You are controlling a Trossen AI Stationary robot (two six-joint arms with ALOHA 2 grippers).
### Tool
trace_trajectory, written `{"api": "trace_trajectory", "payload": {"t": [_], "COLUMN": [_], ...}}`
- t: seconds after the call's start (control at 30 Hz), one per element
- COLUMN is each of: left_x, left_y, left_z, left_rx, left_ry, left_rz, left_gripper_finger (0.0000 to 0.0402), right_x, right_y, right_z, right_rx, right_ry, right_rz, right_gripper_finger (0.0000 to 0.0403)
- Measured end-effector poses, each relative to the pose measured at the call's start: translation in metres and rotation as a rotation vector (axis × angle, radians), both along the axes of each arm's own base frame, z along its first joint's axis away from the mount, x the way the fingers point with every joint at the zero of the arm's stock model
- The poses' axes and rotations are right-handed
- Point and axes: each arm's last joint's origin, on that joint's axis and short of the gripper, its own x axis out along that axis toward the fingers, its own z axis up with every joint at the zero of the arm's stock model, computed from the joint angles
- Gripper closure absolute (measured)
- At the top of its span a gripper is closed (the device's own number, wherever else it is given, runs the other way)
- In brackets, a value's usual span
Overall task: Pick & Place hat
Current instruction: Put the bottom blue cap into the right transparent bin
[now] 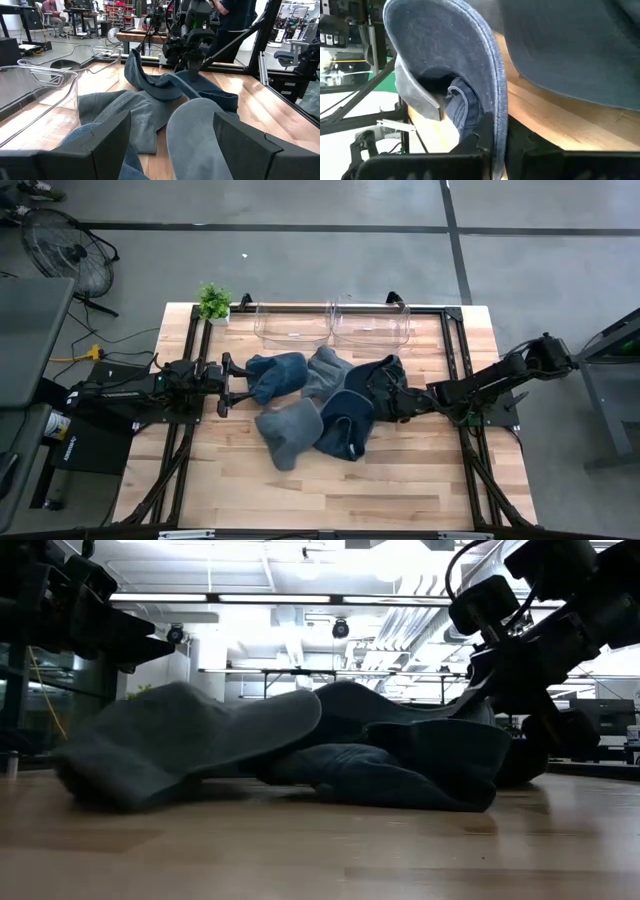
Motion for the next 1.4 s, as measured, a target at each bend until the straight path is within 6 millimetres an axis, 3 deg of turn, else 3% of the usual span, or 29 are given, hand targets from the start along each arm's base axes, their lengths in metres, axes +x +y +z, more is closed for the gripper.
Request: {"api": "trace_trajectory", "payload": {"t": [0.3, 0.53, 1.0, 1.4], "left_x": [0.0, 0.0, 0.0, 0.0], "left_y": [0.0, 0.0, 0.0, 0.0], "left_z": [0.0, 0.0, 0.0, 0.0], "left_rx": [0.0, 0.0, 0.0, 0.0], "left_ry": [0.0, 0.0, 0.0, 0.0], "left_rz": [0.0, 0.0, 0.0, 0.0], "left_gripper_finger": [0.0121, 0.0121, 0.0121, 0.0121], "right_x": [0.003, -0.003, -0.034, -0.057], "right_y": [0.001, -0.003, -0.02, -0.048], "right_z": [0.009, 0.028, 0.07, 0.097], "right_rx": [-0.049, -0.141, -0.369, -0.537], "right_ry": [-0.082, -0.171, -0.3, -0.411], "right_rz": [0.038, 0.048, -0.023, -0.161], "right_gripper_finger": [0.0396, 0.0397, 0.0397, 0.0397]}}
